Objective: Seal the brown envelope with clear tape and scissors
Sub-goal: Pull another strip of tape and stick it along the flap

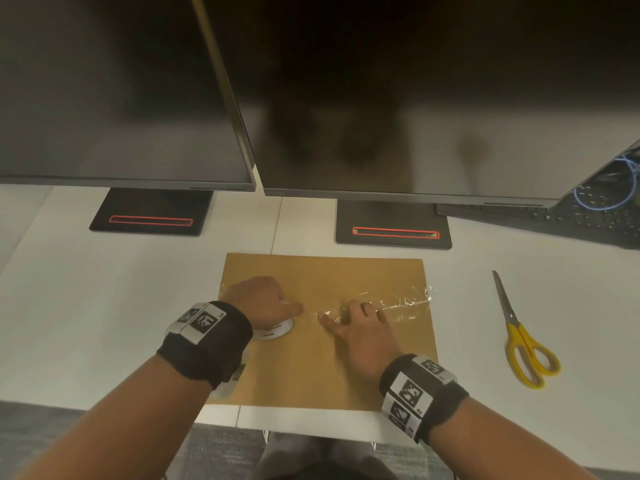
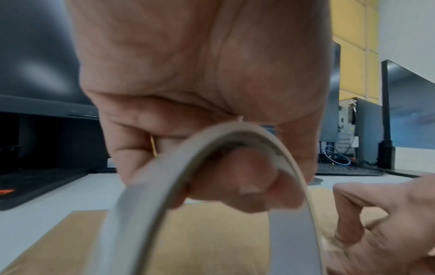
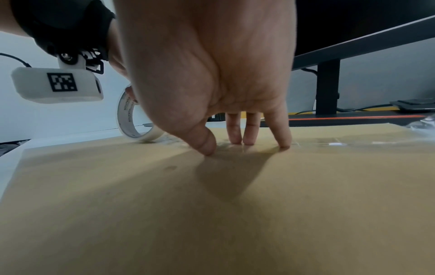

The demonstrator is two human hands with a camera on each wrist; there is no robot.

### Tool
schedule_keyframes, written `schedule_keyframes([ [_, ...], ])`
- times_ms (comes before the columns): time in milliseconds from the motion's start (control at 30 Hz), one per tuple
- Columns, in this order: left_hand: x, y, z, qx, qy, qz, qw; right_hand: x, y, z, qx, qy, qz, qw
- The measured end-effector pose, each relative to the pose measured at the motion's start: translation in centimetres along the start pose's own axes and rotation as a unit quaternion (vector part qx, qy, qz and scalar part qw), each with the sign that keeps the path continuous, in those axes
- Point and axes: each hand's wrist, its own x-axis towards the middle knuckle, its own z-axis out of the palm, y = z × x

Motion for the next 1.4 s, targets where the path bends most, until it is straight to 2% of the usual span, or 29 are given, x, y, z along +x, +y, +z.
schedule_keyframes([
  [100,-0.5,-1.0,-0.2,-0.025,-0.021,0.038,0.999,0.0,-0.1,-0.1,-0.005,-0.007,0.001,1.000],
  [200,-1.2,-0.9,-0.1,-0.027,-0.010,0.067,0.997,-0.1,0.0,-0.5,0.023,-0.010,-0.004,1.000],
  [333,-1.8,0.0,-0.1,0.041,0.033,0.099,0.994,-0.1,0.1,-0.7,0.019,-0.017,-0.014,1.000],
  [500,-1.9,-0.8,0.4,0.149,0.098,0.206,0.962,0.3,-0.1,-0.6,0.002,-0.025,-0.003,1.000],
  [600,-1.6,-2.0,0.7,0.196,0.067,0.167,0.964,0.2,-0.3,-0.4,-0.016,-0.013,-0.004,1.000],
  [733,-1.1,-3.6,2.2,0.136,0.067,0.165,0.975,0.2,-0.3,0.1,-0.023,-0.007,-0.002,1.000],
  [800,-0.7,-4.3,3.1,0.099,0.079,0.136,0.982,0.1,-0.2,0.1,-0.024,-0.007,-0.005,1.000],
  [867,-0.7,-4.3,3.6,0.105,0.094,0.119,0.983,-0.1,0.0,0.2,-0.015,0.001,-0.013,1.000],
  [933,-0.7,-3.8,3.5,0.141,0.135,0.125,0.973,-0.2,0.5,0.1,0.015,0.009,-0.012,1.000],
  [1033,-1.1,-1.6,3.4,0.115,0.165,0.150,0.968,-0.4,1.4,0.3,0.047,0.012,-0.011,0.999],
  [1200,-0.9,2.5,6.3,0.193,0.107,0.235,0.947,-0.9,1.1,0.8,0.049,0.064,-0.028,0.996],
  [1300,-0.9,4.1,7.6,0.219,0.035,0.215,0.951,-0.9,1.1,1.2,0.061,0.084,-0.008,0.995],
  [1400,-1.0,4.5,8.6,0.241,0.039,0.190,0.951,-1.3,1.0,1.6,0.021,0.078,-0.014,0.997],
])
